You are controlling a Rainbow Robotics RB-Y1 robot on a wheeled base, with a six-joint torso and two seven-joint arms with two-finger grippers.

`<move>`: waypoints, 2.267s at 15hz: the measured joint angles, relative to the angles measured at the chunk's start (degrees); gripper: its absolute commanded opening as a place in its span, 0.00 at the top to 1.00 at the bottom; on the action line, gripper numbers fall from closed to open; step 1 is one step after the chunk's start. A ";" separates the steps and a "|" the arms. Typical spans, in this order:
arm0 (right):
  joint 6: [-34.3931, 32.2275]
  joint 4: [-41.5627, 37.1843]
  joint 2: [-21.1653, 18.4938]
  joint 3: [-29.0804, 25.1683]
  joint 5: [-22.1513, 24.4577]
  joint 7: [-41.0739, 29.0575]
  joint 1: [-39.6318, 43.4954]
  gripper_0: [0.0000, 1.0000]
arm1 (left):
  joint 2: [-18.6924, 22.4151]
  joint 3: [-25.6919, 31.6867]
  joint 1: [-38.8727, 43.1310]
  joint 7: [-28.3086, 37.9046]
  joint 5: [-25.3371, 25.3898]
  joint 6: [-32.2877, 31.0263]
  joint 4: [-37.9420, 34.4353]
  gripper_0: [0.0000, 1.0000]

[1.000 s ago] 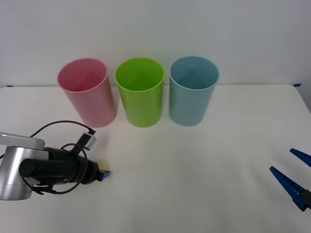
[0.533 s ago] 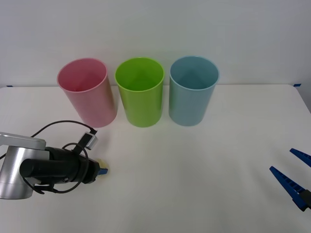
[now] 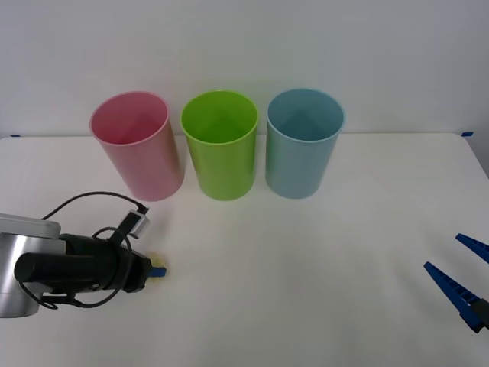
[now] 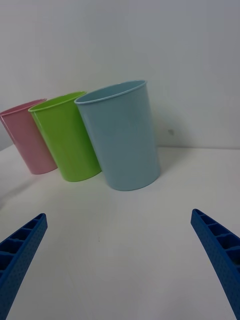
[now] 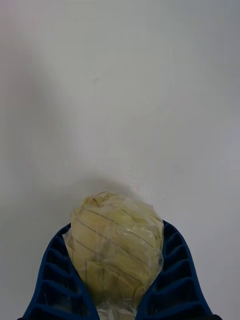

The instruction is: Put cans in the blue bin and PET bottles in the pink bin and trash in the green bin.

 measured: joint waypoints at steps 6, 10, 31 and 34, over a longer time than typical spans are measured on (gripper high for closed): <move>0.00 0.00 0.00 0.00 0.00 0.00 0.00 0.00 | 5.92 13.81 14.57 -9.48 -3.79 -10.46 1.45 1.00; 0.00 0.00 0.00 0.00 0.00 0.01 0.00 0.00 | 7.03 30.39 31.13 -9.86 -11.30 -17.40 3.72 1.00; 0.00 0.00 0.00 0.00 0.00 0.01 0.00 0.00 | -12.73 100.77 85.35 20.83 -61.35 -52.18 5.61 1.00; 0.00 0.00 0.00 0.00 0.00 0.02 0.00 0.00 | -21.17 111.43 87.87 26.62 -70.93 -59.92 3.34 1.00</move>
